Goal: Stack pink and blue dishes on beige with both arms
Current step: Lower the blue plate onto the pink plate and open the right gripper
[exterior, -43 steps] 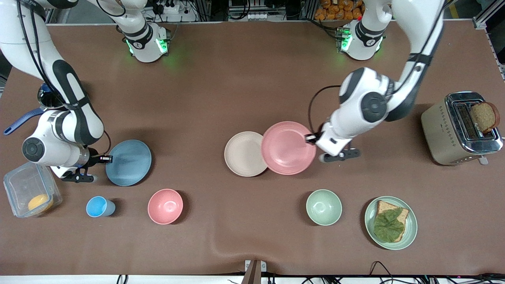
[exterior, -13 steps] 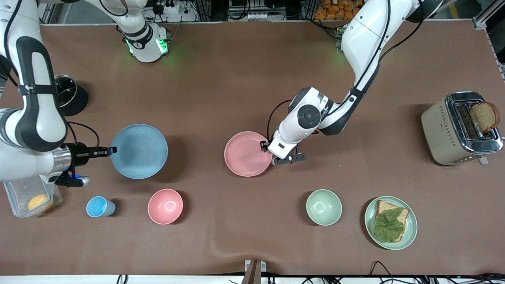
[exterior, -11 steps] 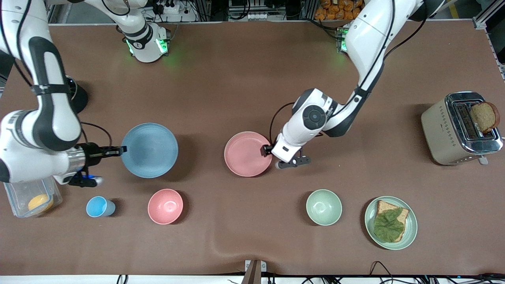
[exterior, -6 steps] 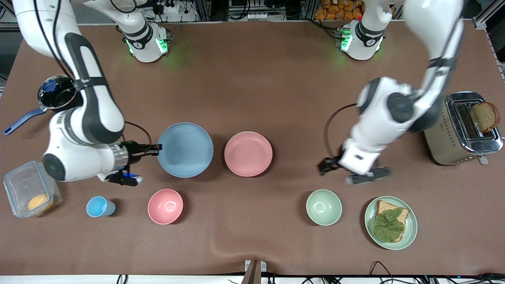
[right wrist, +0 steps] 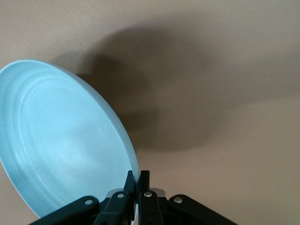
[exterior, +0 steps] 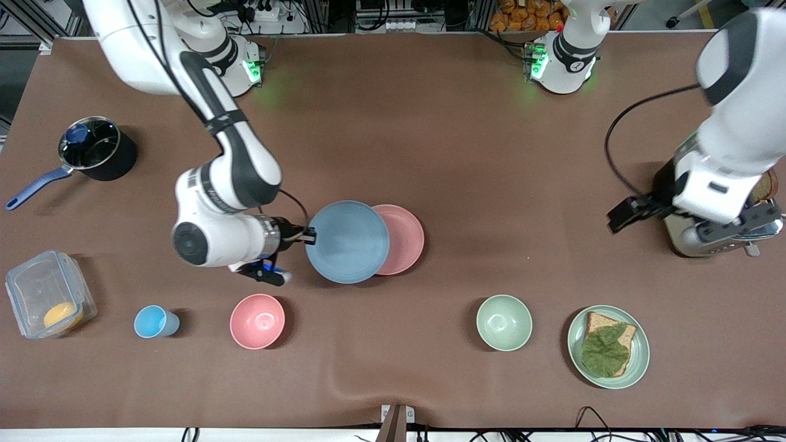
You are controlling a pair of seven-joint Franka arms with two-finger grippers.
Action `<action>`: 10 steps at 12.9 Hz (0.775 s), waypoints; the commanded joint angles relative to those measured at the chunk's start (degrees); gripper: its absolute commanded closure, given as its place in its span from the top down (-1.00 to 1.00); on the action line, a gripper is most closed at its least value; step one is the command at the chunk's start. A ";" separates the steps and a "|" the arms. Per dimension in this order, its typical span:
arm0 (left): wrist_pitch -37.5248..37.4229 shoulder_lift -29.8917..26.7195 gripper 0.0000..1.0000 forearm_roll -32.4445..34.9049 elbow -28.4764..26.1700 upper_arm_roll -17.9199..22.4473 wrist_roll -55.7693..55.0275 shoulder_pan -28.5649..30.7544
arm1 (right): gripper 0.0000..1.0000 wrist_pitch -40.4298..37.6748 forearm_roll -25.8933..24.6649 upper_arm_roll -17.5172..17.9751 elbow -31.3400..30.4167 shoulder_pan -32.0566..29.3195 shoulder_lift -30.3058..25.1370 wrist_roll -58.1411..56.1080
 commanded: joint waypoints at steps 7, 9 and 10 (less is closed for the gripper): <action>-6.26 -6.47 1.00 0.18 -1.89 8.94 12.84 -5.74 | -1.00 6.44 1.37 -0.52 -1.33 6.39 1.65 10.64; -6.26 -7.10 1.00 -0.26 -2.08 8.94 13.11 -5.49 | -1.00 6.79 1.37 -0.52 -1.33 7.00 2.00 10.64; -6.44 -6.75 1.00 -0.35 -1.82 8.94 12.93 -5.66 | -1.00 7.14 1.37 -0.52 -1.33 7.27 2.09 10.64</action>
